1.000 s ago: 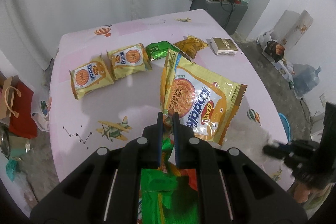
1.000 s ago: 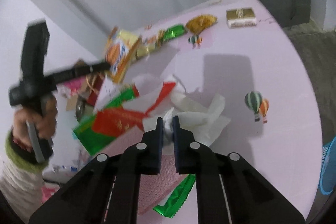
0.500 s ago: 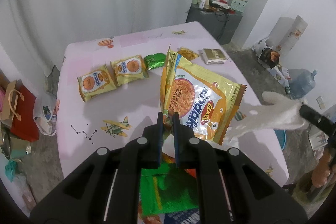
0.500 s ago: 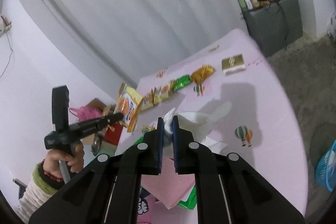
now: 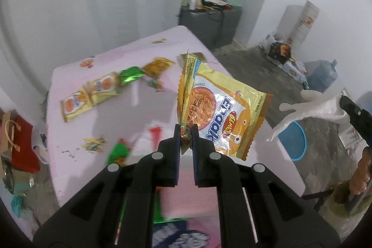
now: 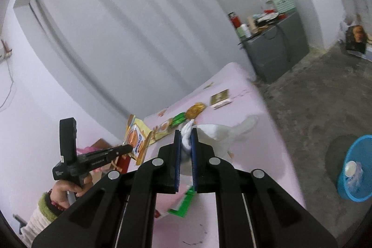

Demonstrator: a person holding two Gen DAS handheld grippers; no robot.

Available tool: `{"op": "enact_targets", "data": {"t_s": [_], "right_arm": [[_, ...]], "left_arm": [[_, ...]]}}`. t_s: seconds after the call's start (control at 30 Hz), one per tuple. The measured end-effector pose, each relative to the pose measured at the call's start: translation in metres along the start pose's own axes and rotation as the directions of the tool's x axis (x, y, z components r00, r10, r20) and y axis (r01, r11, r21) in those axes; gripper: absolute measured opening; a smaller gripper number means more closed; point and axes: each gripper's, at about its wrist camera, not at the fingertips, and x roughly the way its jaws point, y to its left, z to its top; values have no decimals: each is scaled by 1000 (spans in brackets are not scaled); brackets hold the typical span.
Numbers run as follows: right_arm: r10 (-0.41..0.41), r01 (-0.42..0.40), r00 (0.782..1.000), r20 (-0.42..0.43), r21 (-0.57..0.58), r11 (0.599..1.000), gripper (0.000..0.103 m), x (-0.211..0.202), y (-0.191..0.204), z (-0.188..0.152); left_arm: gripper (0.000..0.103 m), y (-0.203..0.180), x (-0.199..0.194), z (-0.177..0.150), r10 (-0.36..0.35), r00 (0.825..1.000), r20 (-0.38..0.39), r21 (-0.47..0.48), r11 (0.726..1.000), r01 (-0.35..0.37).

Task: Collect trash
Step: 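Lift the Enaak packet with the left tool while the right tool grasps white tissue, then open both tools over the blue wastebasket, dropping packet and tissue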

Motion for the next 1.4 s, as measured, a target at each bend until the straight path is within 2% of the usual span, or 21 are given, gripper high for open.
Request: {"op": "enact_targets", "data": {"t_s": [0.2, 0.43, 0.6, 0.67, 0.8, 0.93, 1.03, 1.13, 1.3, 1.37, 1.4], "right_arm": [[-75, 69, 996, 57, 99, 993, 8, -46, -61, -10], [-180, 151, 977, 110, 233, 961, 8, -101, -142, -27], [-284, 234, 951, 124, 312, 921, 8, -138, -199, -40], [-327, 272, 938, 116, 339, 900, 8, -147, -221, -46], [-393, 334, 916, 79, 391, 857, 8, -156, -266, -58], [-454, 405, 891, 15, 427, 809, 8, -152, -309, -69], [-487, 450, 873, -37, 448, 772, 8, -144, -340, -77], [-520, 491, 852, -70, 454, 744, 9, -134, -362, -80], [-570, 543, 816, -100, 474, 694, 11, -124, -399, -78], [-585, 562, 802, -122, 484, 670, 12, -121, -414, -78], [-588, 572, 796, -142, 491, 657, 15, -118, -422, -80]], "left_arm": [[7, -75, 33, 2, -55, 997, -55, 96, 994, 60], [7, -185, 79, 3, -110, 985, -134, 212, 968, 137], [7, -275, 129, -8, -137, 967, -215, 294, 935, 198], [7, -300, 148, -11, -140, 959, -247, 308, 927, 215], [8, -356, 203, -28, -135, 932, -335, 330, 910, 251], [8, -393, 254, -44, -148, 892, -427, 288, 913, 289], [8, -419, 290, -57, -160, 852, -498, 244, 917, 315], [9, -439, 316, -68, -151, 836, -527, 235, 920, 314], [13, -450, 352, -77, -144, 824, -548, 188, 938, 290], [26, -449, 368, -80, -149, 814, -562, 139, 953, 270], [37, -447, 377, -83, -162, 806, -570, 91, 962, 257]]}}
